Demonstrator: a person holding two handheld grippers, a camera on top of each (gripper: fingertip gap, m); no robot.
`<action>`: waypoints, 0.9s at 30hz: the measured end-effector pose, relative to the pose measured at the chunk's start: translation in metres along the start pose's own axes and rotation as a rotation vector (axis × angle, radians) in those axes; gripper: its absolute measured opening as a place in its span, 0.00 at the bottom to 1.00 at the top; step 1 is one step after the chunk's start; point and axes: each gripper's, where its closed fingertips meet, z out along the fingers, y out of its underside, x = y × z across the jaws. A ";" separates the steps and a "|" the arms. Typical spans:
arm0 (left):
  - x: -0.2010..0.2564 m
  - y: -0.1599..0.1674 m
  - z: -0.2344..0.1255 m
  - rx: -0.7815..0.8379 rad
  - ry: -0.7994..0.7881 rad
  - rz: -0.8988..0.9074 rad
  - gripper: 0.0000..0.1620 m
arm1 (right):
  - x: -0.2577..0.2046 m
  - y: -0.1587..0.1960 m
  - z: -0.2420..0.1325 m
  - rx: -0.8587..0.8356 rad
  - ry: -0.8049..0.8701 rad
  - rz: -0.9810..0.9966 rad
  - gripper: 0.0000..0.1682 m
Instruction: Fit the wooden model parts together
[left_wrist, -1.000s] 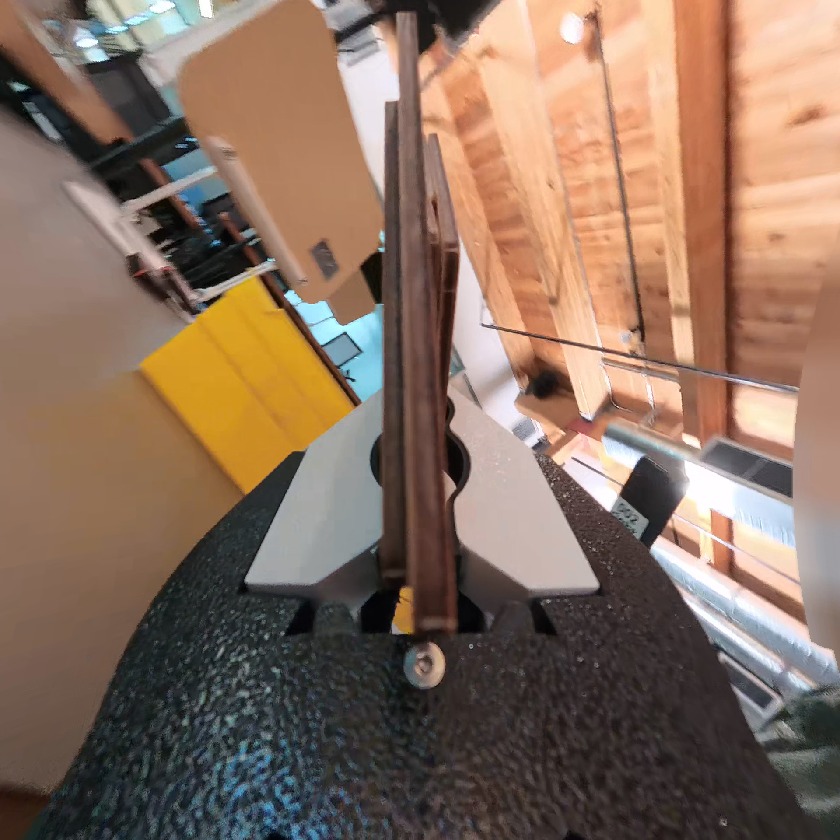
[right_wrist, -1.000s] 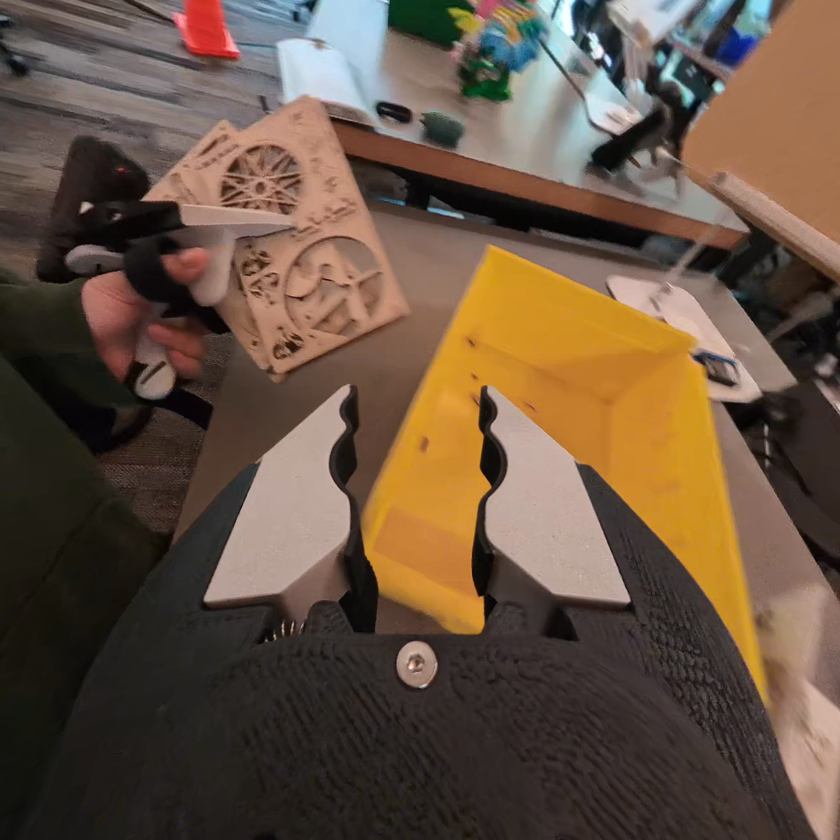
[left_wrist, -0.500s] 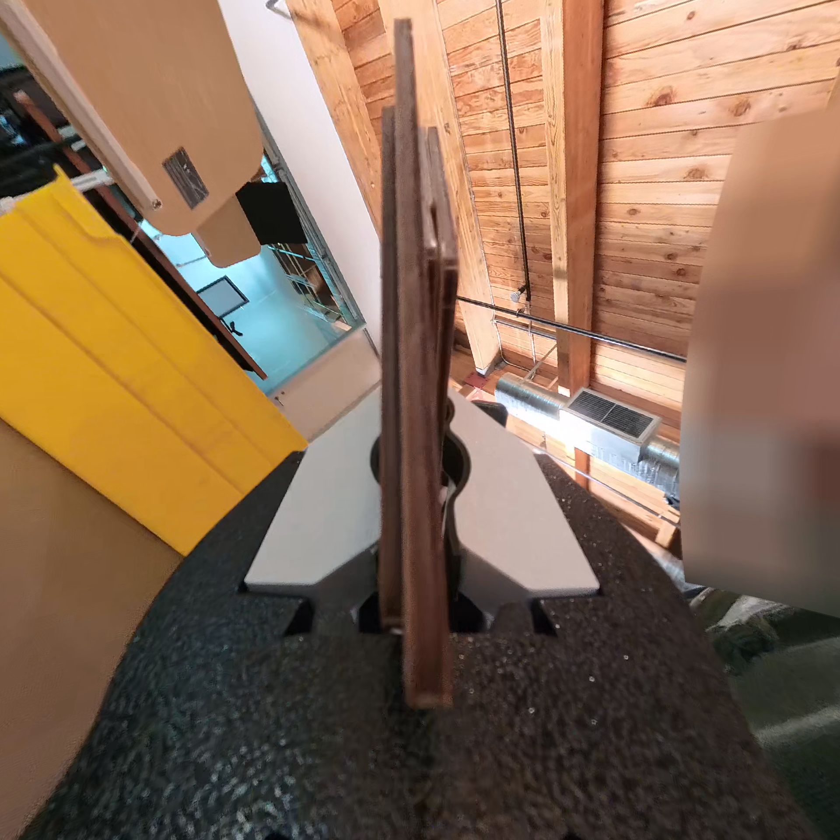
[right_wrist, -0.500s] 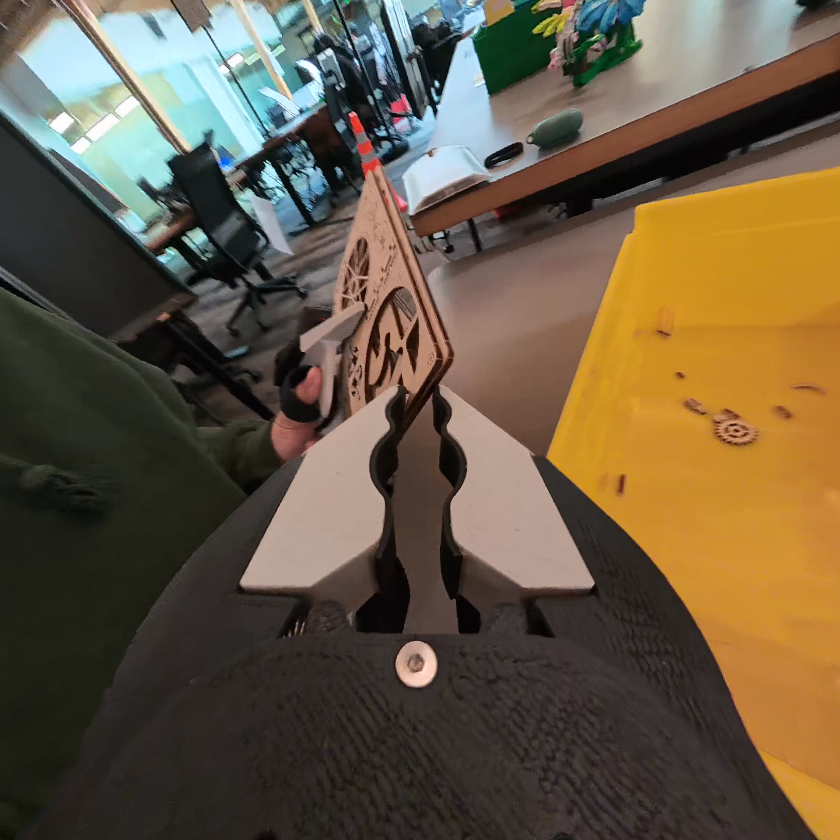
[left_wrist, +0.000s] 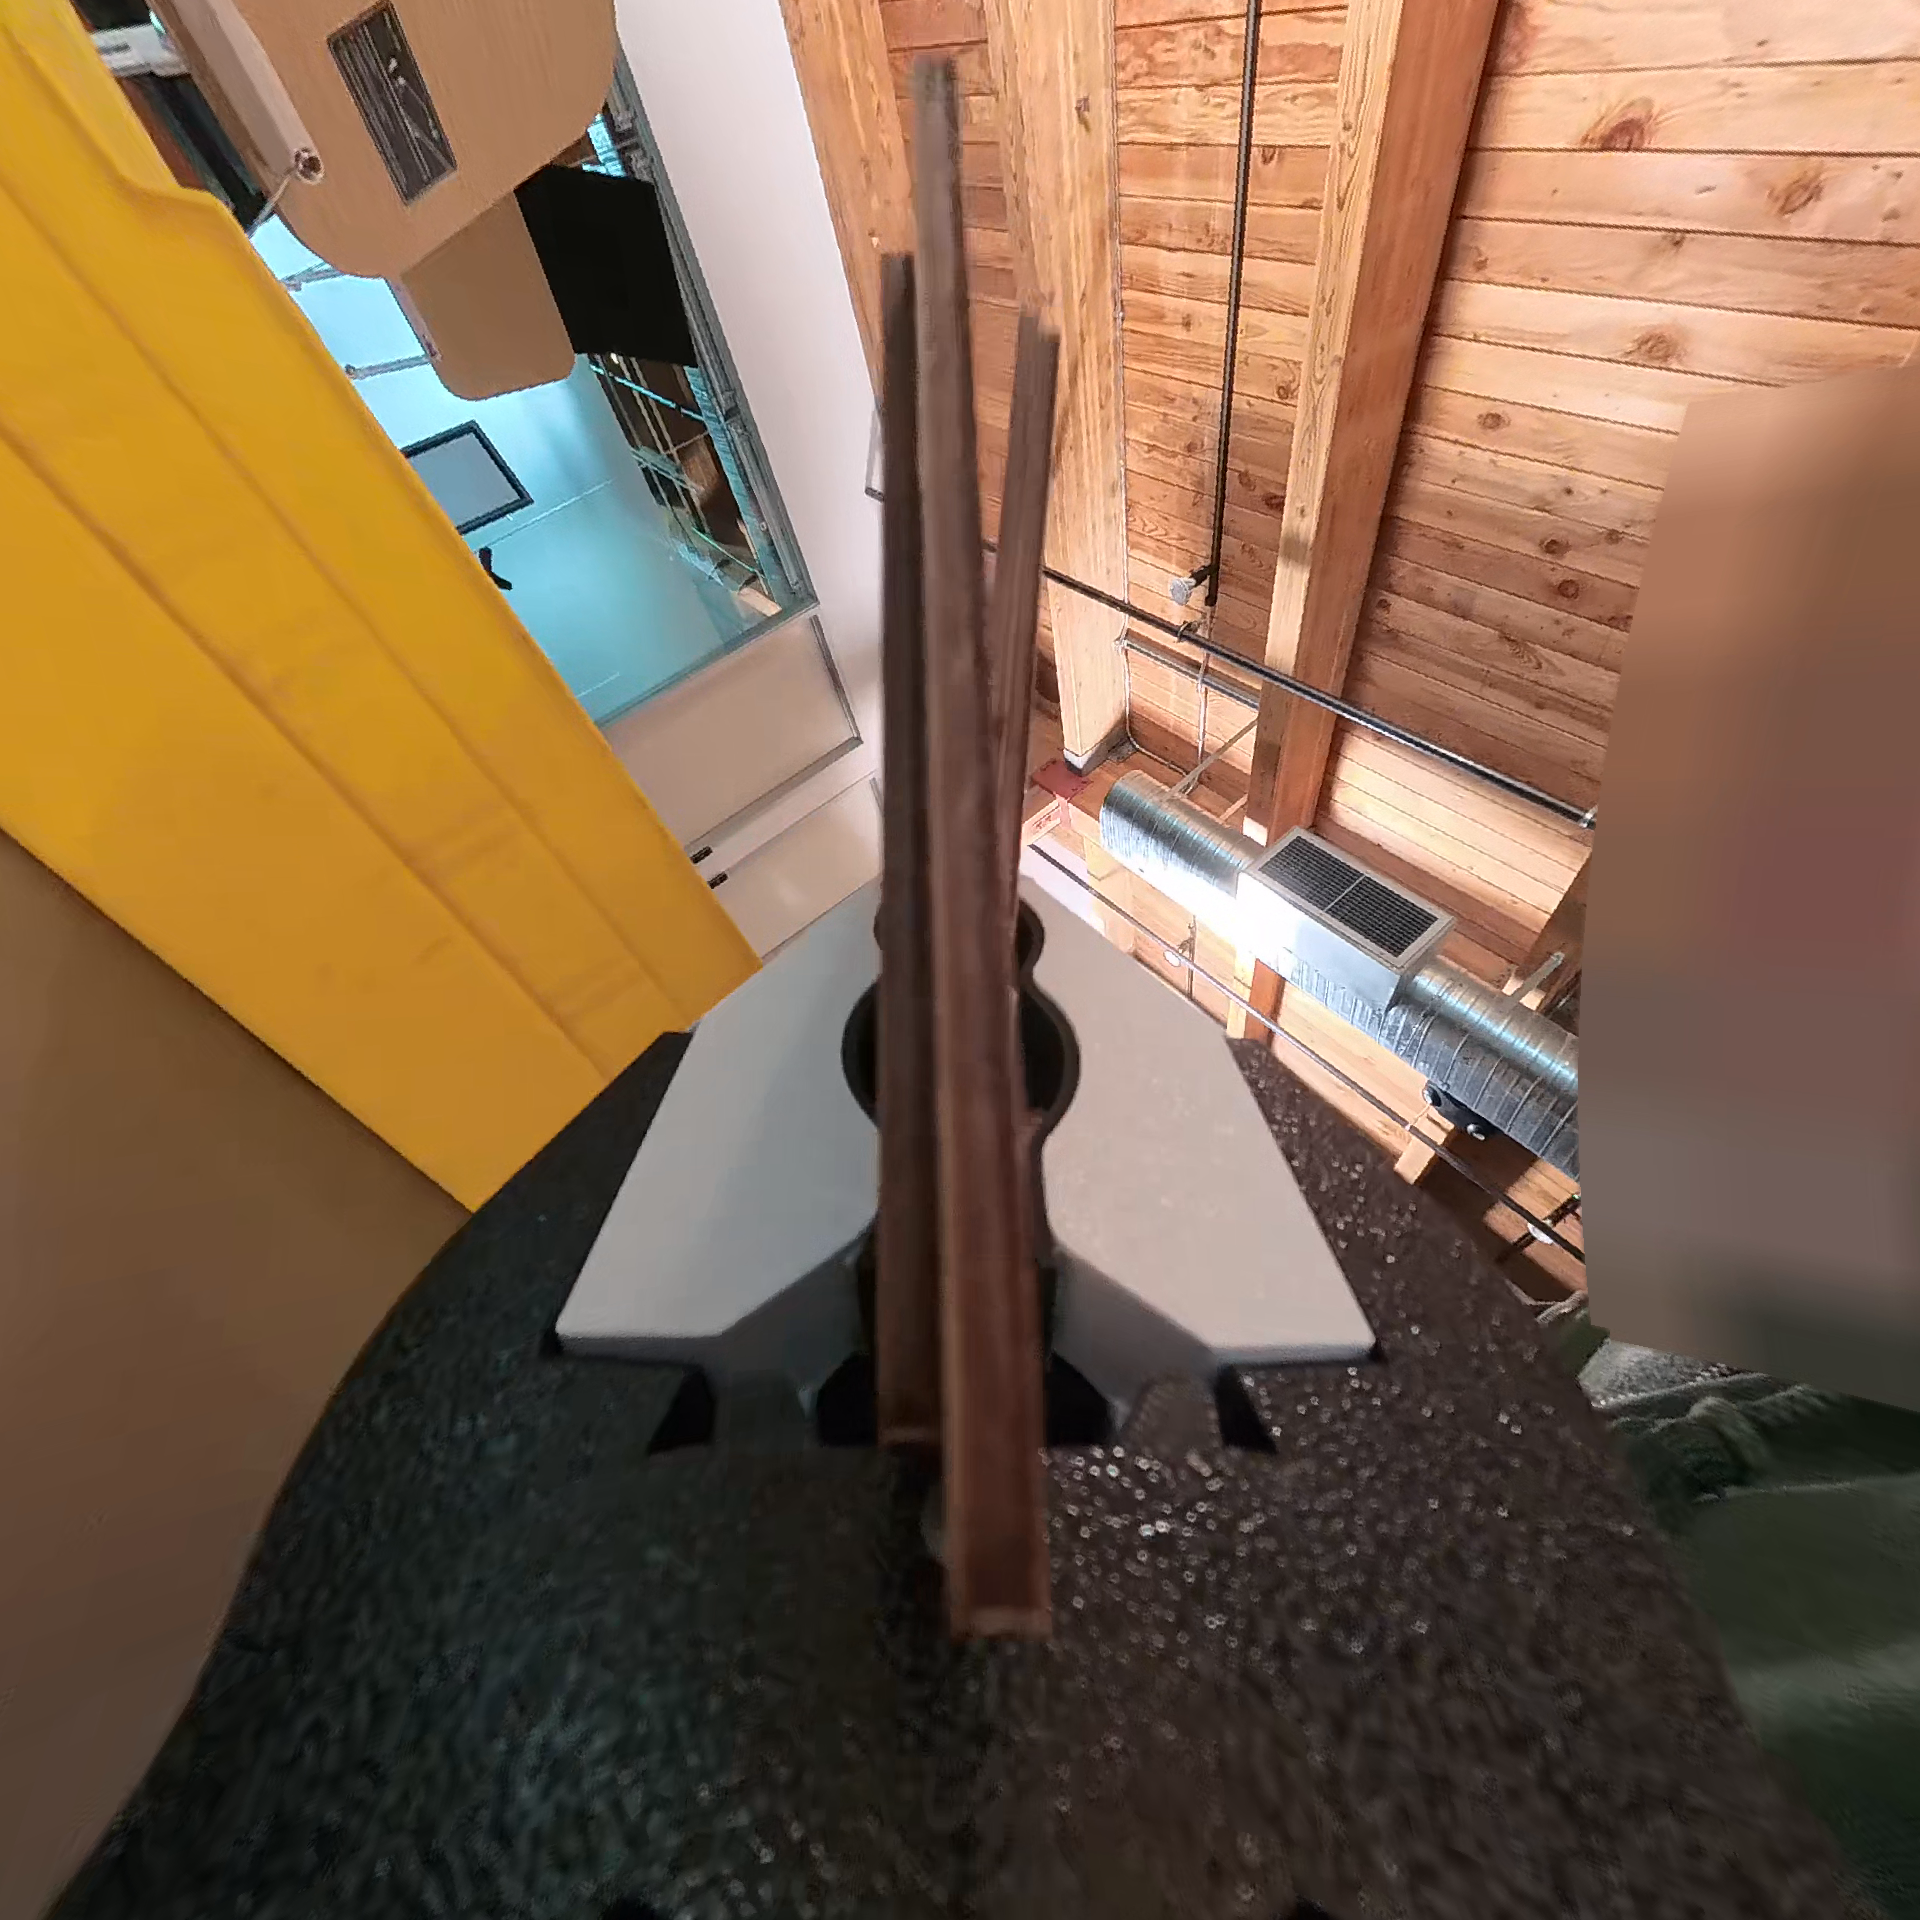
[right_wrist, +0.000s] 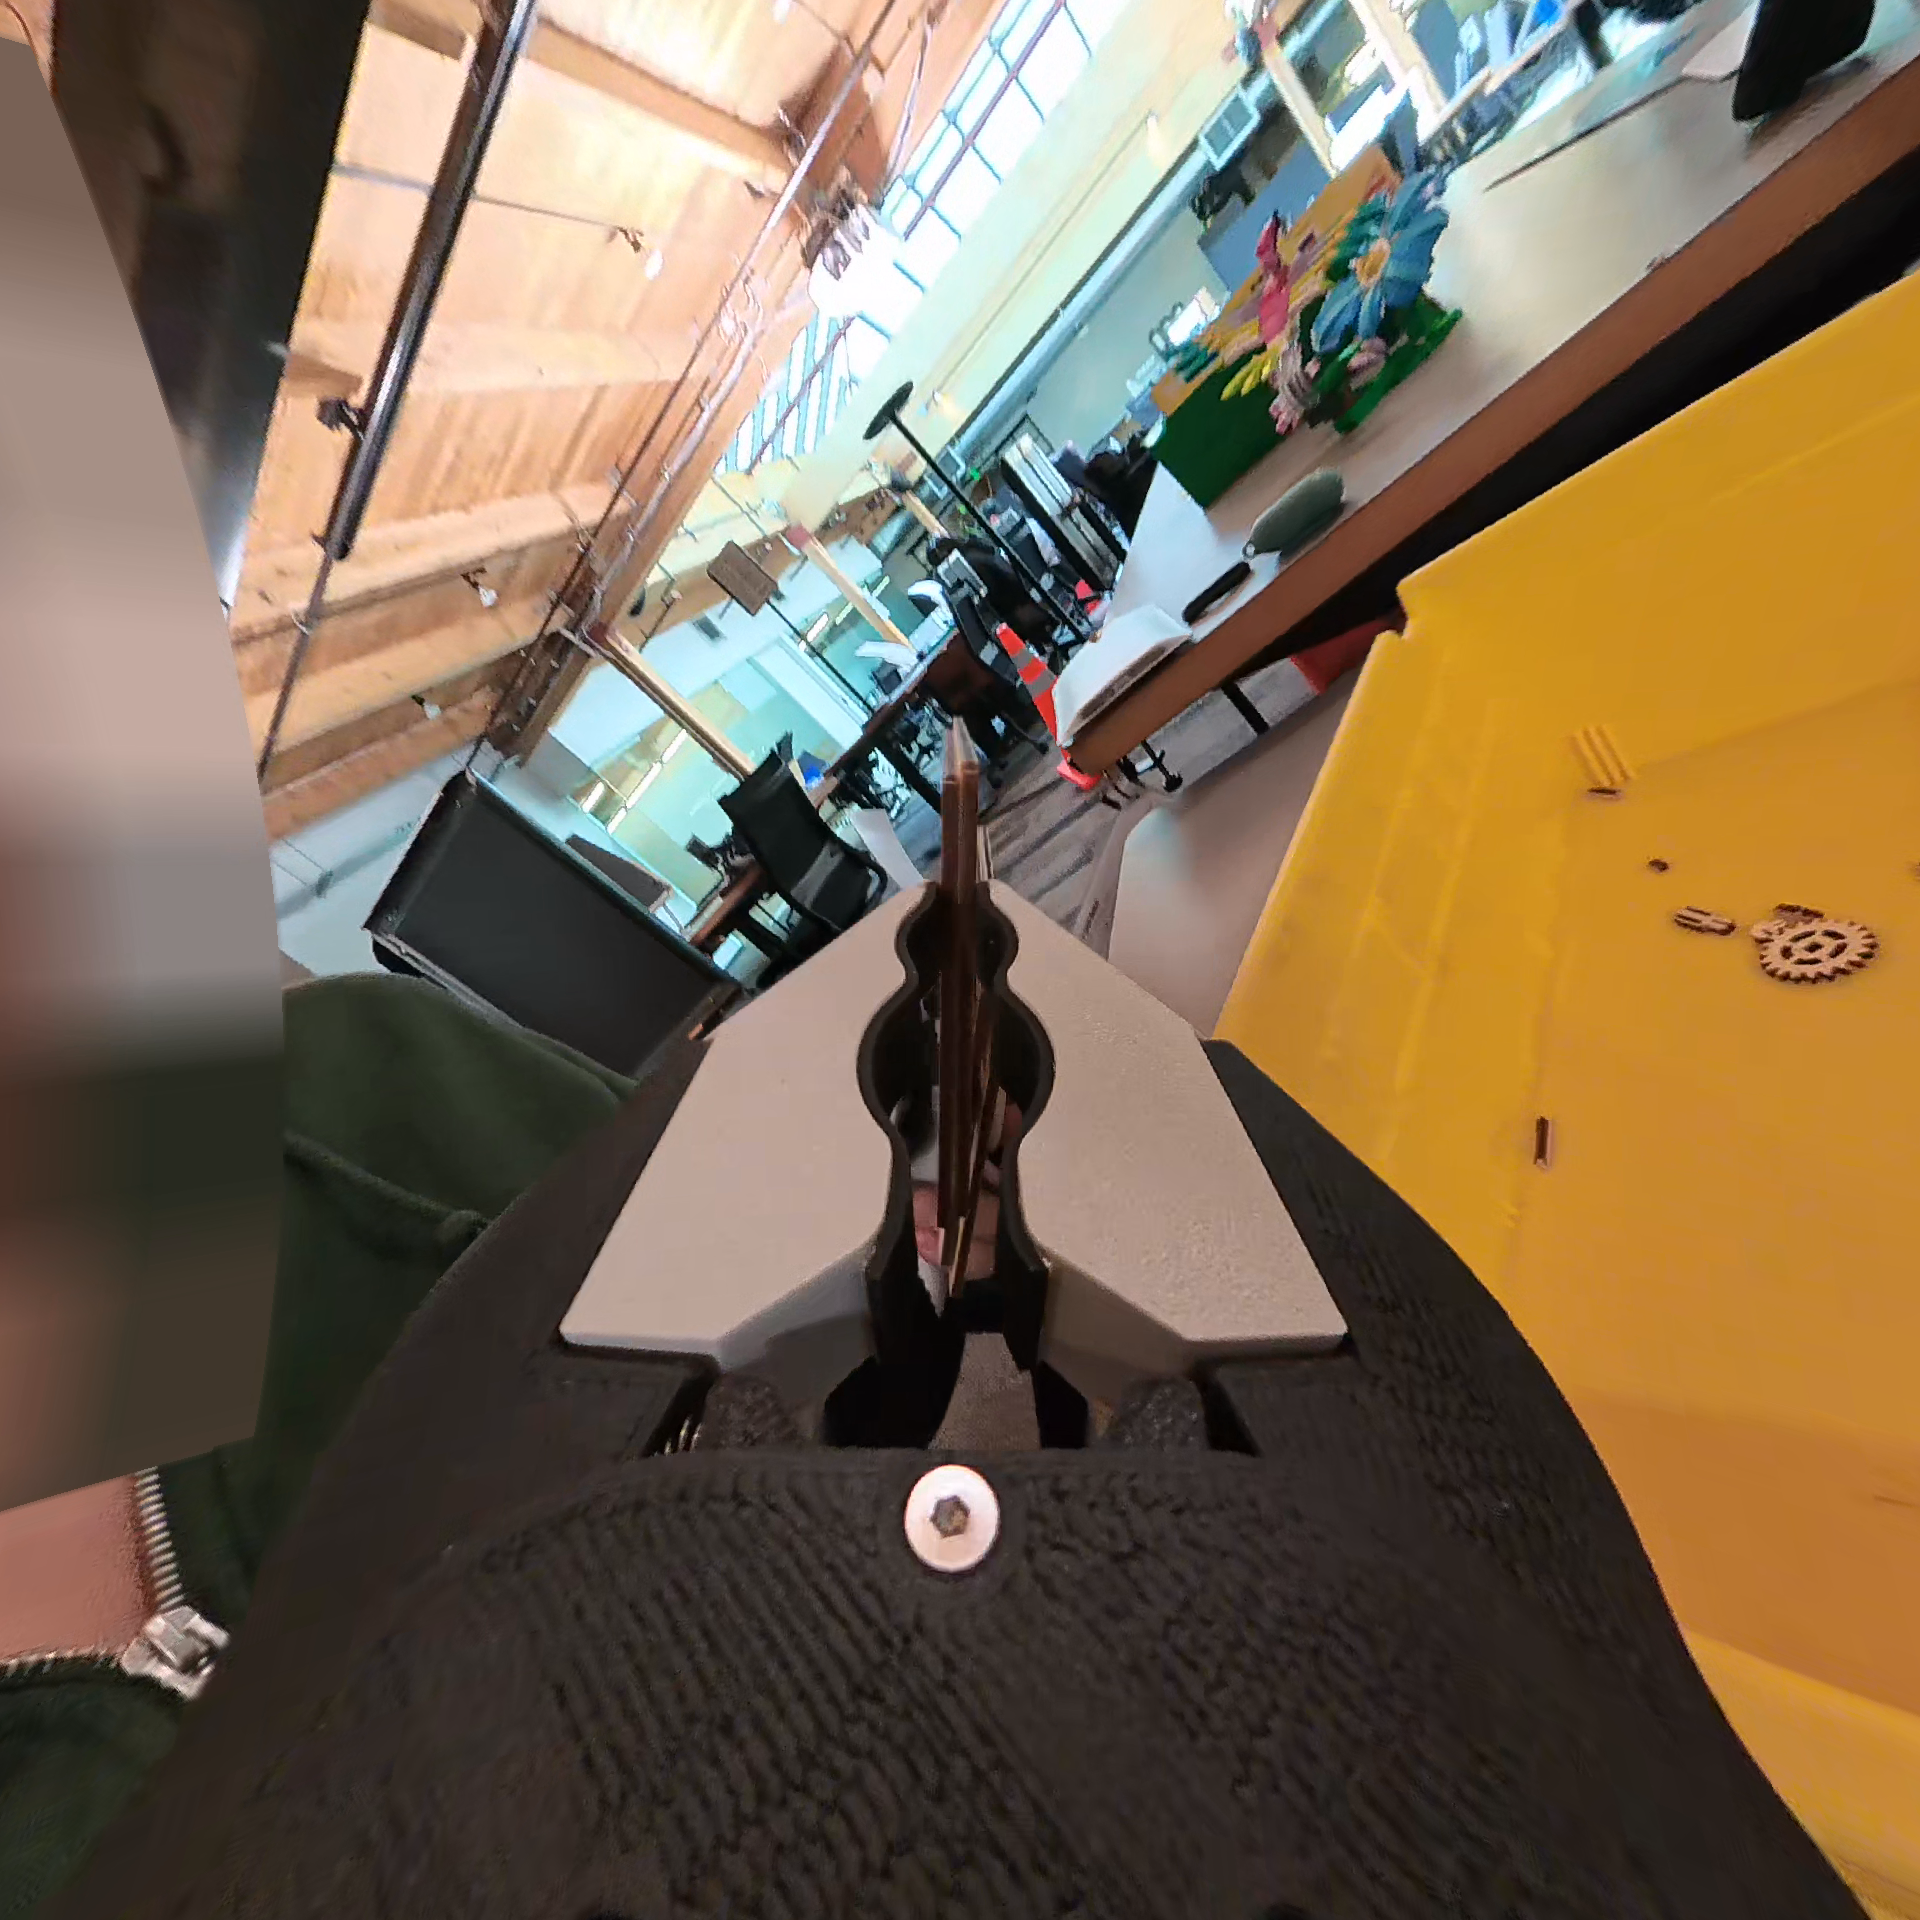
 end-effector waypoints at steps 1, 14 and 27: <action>0.000 0.000 0.000 0.002 0.000 -0.001 0.08 | 0.000 -0.003 -0.003 0.020 -0.003 0.004 0.02; 0.002 -0.003 -0.002 0.012 -0.015 0.043 0.07 | 0.002 -0.018 -0.015 0.105 -0.008 -0.011 0.02; 0.014 -0.017 -0.005 0.083 0.023 0.103 0.07 | -0.007 0.015 0.008 -0.034 -0.007 -0.157 0.03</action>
